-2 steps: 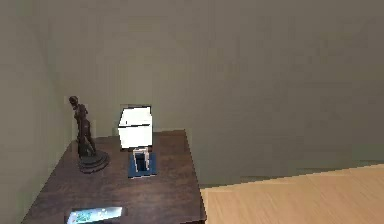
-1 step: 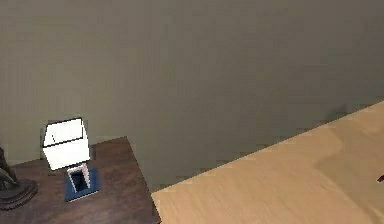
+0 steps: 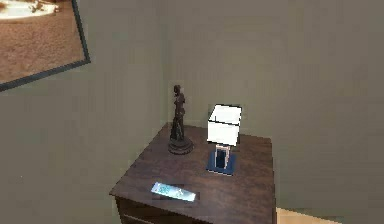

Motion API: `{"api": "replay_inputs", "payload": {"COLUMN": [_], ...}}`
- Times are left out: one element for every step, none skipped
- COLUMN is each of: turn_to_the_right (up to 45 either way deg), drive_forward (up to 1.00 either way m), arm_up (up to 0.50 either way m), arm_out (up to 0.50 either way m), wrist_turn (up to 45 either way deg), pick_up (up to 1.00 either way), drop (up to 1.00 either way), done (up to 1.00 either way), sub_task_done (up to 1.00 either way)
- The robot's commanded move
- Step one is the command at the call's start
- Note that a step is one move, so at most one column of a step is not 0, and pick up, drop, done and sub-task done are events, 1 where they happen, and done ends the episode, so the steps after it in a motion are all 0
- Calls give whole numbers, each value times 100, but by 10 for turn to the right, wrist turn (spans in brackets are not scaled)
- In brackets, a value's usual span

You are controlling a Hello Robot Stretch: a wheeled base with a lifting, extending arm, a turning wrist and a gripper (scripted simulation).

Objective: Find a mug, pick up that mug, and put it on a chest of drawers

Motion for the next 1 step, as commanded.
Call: {"api": "replay_inputs", "payload": {"turn_to_the_right": [-90], "drive_forward": [0], "arm_up": [0], "arm_out": [0], "wrist_turn": [0], "pick_up": [0], "drop": [0], "done": [0], "sub_task_done": [0]}}
